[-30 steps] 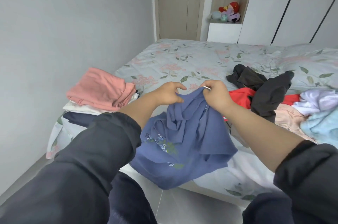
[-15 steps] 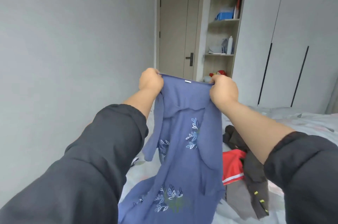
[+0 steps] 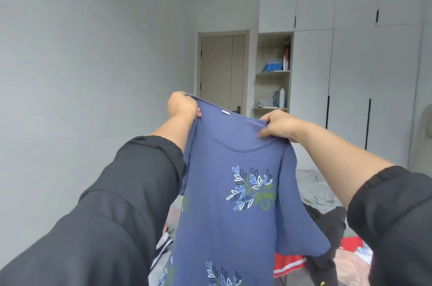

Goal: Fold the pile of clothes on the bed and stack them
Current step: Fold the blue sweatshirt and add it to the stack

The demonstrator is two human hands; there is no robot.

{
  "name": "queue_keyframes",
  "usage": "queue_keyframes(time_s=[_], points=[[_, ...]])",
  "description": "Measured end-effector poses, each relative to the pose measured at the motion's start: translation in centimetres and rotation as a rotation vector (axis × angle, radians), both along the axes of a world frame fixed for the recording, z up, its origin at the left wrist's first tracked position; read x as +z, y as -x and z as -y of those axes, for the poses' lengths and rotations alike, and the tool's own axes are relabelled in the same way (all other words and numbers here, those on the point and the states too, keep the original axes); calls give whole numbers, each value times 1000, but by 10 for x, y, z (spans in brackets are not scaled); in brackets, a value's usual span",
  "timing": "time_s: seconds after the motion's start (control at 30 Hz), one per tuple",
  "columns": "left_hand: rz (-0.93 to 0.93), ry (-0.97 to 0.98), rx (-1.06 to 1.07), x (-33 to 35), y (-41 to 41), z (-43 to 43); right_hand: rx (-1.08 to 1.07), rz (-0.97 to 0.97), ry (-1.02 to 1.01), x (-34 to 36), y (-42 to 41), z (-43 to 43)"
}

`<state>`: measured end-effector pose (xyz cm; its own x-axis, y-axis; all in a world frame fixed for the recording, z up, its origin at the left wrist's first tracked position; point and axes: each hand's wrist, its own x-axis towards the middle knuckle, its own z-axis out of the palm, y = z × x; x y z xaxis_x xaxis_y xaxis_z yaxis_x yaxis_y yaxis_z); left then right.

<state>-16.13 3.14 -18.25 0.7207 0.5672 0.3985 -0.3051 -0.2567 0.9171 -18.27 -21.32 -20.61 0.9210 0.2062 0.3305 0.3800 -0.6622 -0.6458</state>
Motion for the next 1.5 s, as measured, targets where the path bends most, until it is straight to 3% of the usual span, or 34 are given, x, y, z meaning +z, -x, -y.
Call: queue_keyframes(time_s=[0.03,0.07,0.17,0.37,0.47,0.6,0.9,1.07,1.23,1.33,1.4,1.5], points=[[12,22,-11,4,6,1,-140,100,131,2,3,3],[25,42,-15,8,12,0,-289,207,133,5,3,8],[56,77,-1,14,30,-4,-543,403,-191,18,12,23],[120,-132,218,35,61,3,-381,225,-918,56,39,18],[226,-98,189,46,73,17,-379,478,-838,65,52,16],[355,47,103,58,87,33,-369,665,-748,77,74,12],[752,433,89,102,127,67,-279,902,-695,102,120,-5],[910,430,152,105,135,67,-281,1049,-668,97,130,-13],[1041,264,267,93,124,58,-350,1128,-626,83,117,-17],[872,168,314,73,90,46,-419,1045,-494,62,88,-15],[566,58,304,48,56,35,-468,937,-288,37,57,-10],[53,-279,337,-11,4,19,-439,706,-36,-18,6,-1]])
